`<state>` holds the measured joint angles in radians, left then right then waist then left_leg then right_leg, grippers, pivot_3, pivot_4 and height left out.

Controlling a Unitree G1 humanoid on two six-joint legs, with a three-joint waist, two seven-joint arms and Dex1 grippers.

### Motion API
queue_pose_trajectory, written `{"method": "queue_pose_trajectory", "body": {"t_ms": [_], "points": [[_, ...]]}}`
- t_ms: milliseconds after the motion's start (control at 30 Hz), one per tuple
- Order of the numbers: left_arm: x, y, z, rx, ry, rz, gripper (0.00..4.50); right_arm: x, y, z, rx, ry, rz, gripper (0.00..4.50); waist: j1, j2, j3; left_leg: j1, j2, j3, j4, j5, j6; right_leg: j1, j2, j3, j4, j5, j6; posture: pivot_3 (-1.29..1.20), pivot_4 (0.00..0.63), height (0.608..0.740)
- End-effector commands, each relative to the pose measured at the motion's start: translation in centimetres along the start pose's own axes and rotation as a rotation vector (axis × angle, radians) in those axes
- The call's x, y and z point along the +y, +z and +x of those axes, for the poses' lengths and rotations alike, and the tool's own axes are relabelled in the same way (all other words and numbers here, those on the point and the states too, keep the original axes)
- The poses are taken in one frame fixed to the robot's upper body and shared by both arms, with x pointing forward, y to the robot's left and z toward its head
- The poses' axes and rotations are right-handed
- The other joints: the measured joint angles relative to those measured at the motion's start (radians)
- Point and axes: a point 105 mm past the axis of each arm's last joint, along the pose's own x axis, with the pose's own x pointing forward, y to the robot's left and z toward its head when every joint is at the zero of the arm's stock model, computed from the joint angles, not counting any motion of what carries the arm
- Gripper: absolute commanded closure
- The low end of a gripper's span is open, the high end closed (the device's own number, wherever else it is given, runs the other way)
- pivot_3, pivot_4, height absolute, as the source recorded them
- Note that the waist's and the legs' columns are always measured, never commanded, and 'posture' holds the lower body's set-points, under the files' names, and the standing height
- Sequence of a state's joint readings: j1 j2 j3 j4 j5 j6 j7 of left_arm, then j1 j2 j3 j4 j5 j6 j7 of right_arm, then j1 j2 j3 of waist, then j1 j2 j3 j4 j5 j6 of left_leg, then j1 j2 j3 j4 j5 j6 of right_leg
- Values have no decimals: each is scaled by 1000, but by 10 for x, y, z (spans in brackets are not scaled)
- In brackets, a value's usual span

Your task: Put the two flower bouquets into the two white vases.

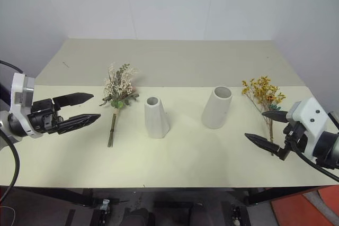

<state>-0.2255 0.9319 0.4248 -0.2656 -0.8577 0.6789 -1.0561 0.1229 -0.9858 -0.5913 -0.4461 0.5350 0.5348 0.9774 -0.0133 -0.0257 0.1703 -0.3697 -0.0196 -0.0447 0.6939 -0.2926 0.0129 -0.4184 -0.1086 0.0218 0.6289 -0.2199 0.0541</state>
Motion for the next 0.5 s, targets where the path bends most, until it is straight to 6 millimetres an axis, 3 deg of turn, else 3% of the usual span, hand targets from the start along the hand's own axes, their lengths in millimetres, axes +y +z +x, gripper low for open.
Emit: {"method": "queue_pose_trajectory", "body": {"t_ms": [33,300,433,500], "points": [[-2,9,-1,-9,-3,43,27,-2,9,-4,-28,-27,-24,0,0,0,0,0,0,0,0,0,0,0,0,0,0,0,0,0,150,740],[0,16,2,-27,-4,56,27,-3,7,-5,-16,-53,-11,0,0,0,0,0,0,0,0,0,0,0,0,0,0,0,0,0,150,740],[-11,73,22,-173,-93,146,27,-18,-1,-8,47,-150,17,0,8,-1,0,-1,0,-1,1,0,0,1,0,-2,0,0,0,0,150,740],[-19,91,30,-181,-166,200,27,-27,-3,-9,78,-198,24,0,10,-1,0,-2,-1,-1,2,0,0,1,0,-2,0,1,0,0,150,740]]}}
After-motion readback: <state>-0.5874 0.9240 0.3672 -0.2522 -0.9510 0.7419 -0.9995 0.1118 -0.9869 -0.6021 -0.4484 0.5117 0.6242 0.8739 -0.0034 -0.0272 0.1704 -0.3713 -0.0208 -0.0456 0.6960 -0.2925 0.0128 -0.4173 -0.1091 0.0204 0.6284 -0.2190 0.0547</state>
